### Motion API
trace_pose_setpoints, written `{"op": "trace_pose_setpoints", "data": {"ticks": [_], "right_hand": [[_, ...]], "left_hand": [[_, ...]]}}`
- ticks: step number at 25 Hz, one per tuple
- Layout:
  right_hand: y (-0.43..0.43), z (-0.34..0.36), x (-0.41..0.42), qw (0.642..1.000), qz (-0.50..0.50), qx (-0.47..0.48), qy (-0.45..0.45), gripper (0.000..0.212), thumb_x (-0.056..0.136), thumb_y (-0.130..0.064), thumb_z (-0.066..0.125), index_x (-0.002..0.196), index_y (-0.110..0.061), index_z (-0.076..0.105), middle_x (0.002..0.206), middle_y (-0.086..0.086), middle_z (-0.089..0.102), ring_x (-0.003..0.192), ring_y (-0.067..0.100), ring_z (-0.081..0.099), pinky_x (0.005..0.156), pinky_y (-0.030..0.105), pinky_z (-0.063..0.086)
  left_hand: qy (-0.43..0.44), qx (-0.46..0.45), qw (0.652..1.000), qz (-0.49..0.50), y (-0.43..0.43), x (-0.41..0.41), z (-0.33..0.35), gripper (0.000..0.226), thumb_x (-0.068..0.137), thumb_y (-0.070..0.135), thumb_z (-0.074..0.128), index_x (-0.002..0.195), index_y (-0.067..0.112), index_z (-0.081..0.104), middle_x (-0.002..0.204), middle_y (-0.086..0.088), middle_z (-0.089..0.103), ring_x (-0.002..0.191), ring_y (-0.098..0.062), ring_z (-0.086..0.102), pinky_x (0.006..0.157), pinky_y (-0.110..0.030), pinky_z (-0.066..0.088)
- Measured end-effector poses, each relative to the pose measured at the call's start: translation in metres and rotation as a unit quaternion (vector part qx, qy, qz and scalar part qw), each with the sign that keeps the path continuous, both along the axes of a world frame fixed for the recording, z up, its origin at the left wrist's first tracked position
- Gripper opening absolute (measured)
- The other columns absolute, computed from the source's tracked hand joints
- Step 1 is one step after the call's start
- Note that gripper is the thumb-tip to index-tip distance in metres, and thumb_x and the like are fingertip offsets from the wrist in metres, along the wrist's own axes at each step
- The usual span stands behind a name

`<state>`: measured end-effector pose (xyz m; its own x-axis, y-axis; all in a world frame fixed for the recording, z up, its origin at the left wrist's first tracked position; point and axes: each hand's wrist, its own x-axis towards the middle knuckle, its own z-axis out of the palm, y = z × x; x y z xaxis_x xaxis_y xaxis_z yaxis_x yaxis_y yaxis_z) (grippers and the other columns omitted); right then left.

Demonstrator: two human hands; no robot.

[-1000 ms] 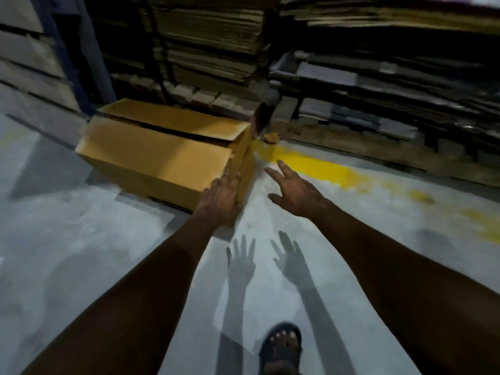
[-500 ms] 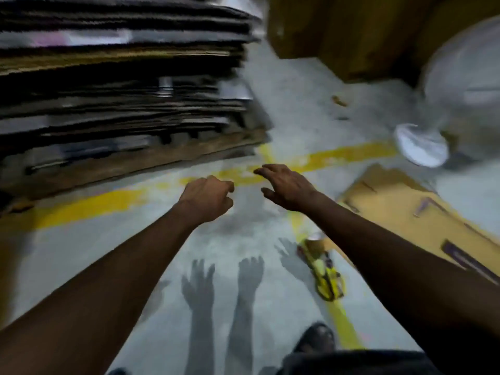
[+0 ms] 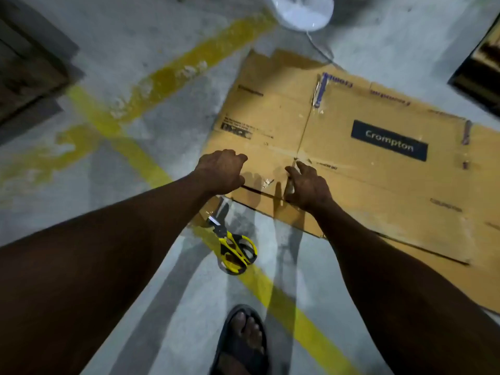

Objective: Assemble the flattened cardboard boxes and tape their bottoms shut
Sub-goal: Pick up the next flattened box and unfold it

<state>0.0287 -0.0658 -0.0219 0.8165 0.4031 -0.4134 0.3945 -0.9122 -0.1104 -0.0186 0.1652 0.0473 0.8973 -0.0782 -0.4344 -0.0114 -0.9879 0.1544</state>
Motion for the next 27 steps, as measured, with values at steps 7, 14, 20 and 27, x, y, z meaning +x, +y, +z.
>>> {"op": "trace_pose_setpoints", "data": {"ticks": [7, 14, 20, 27], "right_hand": [[0.0, -0.065, -0.008, 0.997, 0.023, -0.059, -0.033, 0.11, 0.068, -0.044, 0.082, 0.153, -0.023, 0.015, 0.16, 0.017, 0.011, 0.143, 0.045, 0.014, 0.113, 0.059, 0.026], [-0.018, -0.06, -0.009, 0.986, -0.036, -0.003, -0.162, 0.08, 0.077, -0.036, 0.075, 0.142, -0.014, 0.034, 0.141, 0.019, 0.039, 0.118, 0.039, 0.046, 0.093, 0.048, 0.045], [-0.025, -0.035, -0.005, 0.97, -0.131, 0.04, -0.201, 0.057, 0.084, -0.023, 0.071, 0.136, -0.014, 0.049, 0.138, 0.011, 0.054, 0.127, 0.032, 0.048, 0.102, 0.049, 0.04], [0.019, 0.113, 0.001, 0.942, -0.191, 0.088, -0.262, 0.046, 0.094, -0.001, 0.047, 0.133, -0.022, 0.055, 0.131, 0.006, 0.061, 0.123, 0.027, 0.051, 0.102, 0.042, 0.032]], "left_hand": [[0.002, 0.058, 0.99, -0.129, -0.021, 0.024, -0.091, 0.052, 0.088, 0.04, 0.055, 0.133, 0.017, 0.041, 0.13, -0.013, 0.048, 0.115, -0.036, 0.048, 0.086, -0.046, 0.043], [-0.045, 0.124, 0.979, -0.154, -0.043, 0.042, -0.11, 0.077, 0.084, 0.024, 0.062, 0.147, 0.018, 0.018, 0.144, -0.016, 0.028, 0.122, -0.038, 0.038, 0.091, -0.051, 0.041], [-0.067, 0.113, 0.981, -0.145, -0.047, 0.054, -0.059, 0.049, 0.089, 0.004, 0.057, 0.134, 0.006, 0.039, 0.123, -0.017, 0.052, 0.109, -0.038, 0.053, 0.09, -0.055, 0.045], [-0.174, 0.094, 0.972, -0.127, -0.01, 0.044, 0.089, 0.022, 0.093, 0.004, 0.05, 0.112, 0.011, 0.056, 0.108, -0.013, 0.061, 0.1, -0.034, 0.059, 0.079, -0.044, 0.047]]}}
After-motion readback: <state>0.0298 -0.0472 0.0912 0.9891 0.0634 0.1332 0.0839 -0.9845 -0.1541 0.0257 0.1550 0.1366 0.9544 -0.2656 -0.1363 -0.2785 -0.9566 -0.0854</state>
